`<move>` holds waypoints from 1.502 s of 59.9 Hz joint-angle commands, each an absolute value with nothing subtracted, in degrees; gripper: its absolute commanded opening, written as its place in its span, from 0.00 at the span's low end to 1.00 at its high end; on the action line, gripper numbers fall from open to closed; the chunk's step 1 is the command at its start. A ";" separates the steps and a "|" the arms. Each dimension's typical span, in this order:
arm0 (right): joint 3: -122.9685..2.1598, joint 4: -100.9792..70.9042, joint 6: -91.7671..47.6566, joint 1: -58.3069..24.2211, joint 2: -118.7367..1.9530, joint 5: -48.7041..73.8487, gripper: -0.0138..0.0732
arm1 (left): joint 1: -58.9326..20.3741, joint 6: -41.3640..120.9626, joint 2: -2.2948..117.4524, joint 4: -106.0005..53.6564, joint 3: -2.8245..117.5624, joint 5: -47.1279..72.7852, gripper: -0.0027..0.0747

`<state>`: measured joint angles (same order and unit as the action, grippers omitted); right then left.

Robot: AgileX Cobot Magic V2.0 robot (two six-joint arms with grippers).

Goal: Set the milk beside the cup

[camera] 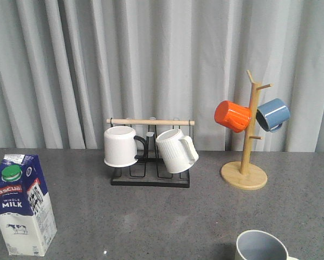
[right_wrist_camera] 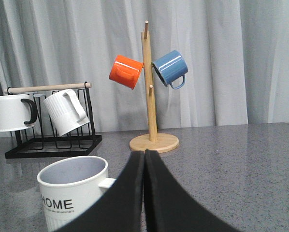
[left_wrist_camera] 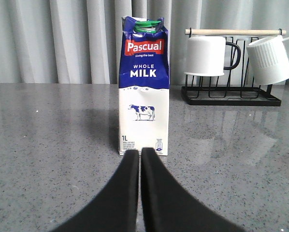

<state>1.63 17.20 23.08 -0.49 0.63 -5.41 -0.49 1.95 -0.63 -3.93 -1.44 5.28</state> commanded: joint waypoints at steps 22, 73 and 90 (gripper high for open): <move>2.01 17.65 22.84 -0.08 1.21 -9.23 0.15 | -0.41 1.69 -1.35 -4.44 -2.80 1.03 0.03; 2.01 17.57 27.35 -0.08 1.21 -10.94 0.15 | -0.41 -21.01 -1.35 -10.73 -2.50 -2.03 0.03; 1.94 17.57 34.96 -0.08 -0.78 -7.97 0.20 | -0.41 -22.52 -1.35 -13.41 -2.50 -1.83 0.06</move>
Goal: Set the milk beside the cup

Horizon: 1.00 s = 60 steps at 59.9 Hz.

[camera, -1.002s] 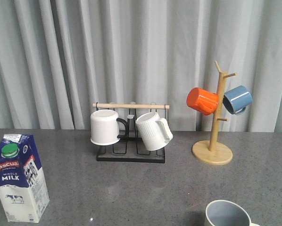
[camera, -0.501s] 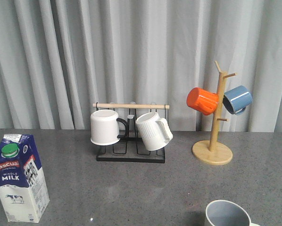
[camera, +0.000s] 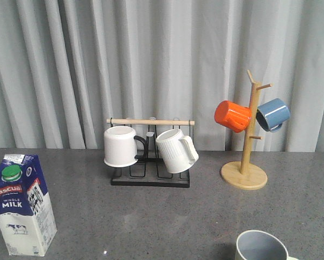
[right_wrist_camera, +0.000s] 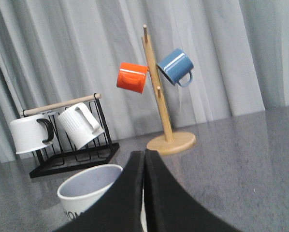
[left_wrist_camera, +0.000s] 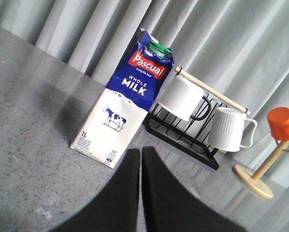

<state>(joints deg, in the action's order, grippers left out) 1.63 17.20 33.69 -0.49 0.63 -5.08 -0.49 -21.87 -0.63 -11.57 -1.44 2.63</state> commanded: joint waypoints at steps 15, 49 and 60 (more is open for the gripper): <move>1.90 17.62 40.42 -0.15 -4.59 -10.37 0.56 | -0.41 -22.52 -1.35 -18.63 -2.50 1.24 0.34; -27.29 30.35 42.53 -0.24 -12.76 8.91 0.73 | -0.65 -18.63 1.28 -13.75 16.56 14.39 0.51; -44.54 16.88 19.12 -0.24 -25.22 24.63 0.72 | -0.65 -17.28 12.54 -5.35 31.06 29.23 0.51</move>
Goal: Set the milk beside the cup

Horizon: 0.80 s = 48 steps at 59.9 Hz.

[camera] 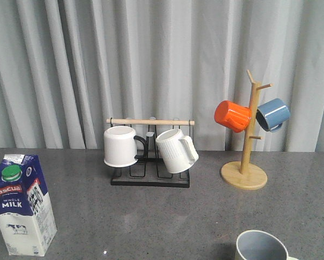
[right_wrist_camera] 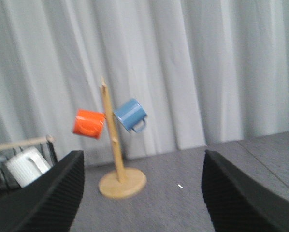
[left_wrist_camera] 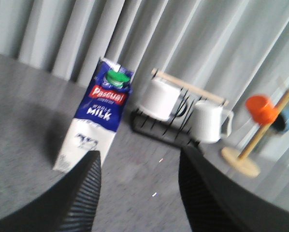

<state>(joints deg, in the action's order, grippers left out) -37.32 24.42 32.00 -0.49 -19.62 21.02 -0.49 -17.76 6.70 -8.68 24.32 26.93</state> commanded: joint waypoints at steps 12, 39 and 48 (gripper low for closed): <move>-53.27 -15.03 -12.31 -0.24 -37.96 44.61 0.70 | -0.65 -16.57 21.88 -1.52 38.90 30.79 0.51; -40.77 -18.35 -14.59 -0.19 -46.87 43.97 0.65 | -0.65 -15.82 24.04 -1.47 39.46 31.17 0.51; -37.85 -18.66 -15.33 -0.19 -50.34 38.17 0.65 | -0.65 -15.82 24.04 -1.47 39.46 31.17 0.51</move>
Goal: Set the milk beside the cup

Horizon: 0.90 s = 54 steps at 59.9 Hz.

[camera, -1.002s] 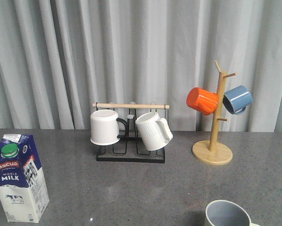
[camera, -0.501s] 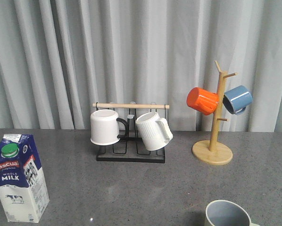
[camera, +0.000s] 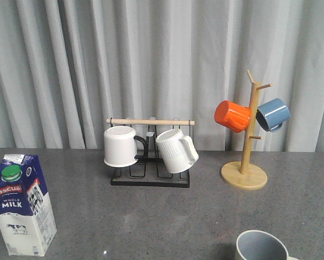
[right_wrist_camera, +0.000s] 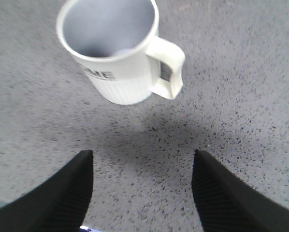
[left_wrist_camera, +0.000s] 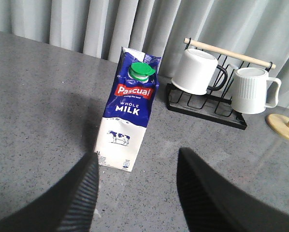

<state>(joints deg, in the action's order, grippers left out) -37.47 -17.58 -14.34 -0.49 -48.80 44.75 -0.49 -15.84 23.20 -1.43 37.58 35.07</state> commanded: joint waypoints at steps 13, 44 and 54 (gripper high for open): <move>-37.65 -18.73 -17.49 -0.19 -56.68 31.94 0.65 | -0.65 -15.82 24.04 -1.47 39.46 31.17 0.51; -37.70 -22.25 -20.70 -0.19 -68.50 22.51 0.65 | -0.65 -15.82 24.04 -1.47 39.46 31.17 0.51; -38.39 -27.06 -25.53 -0.25 -73.28 17.58 0.65 | -0.65 -15.82 24.04 -1.47 39.46 31.17 0.51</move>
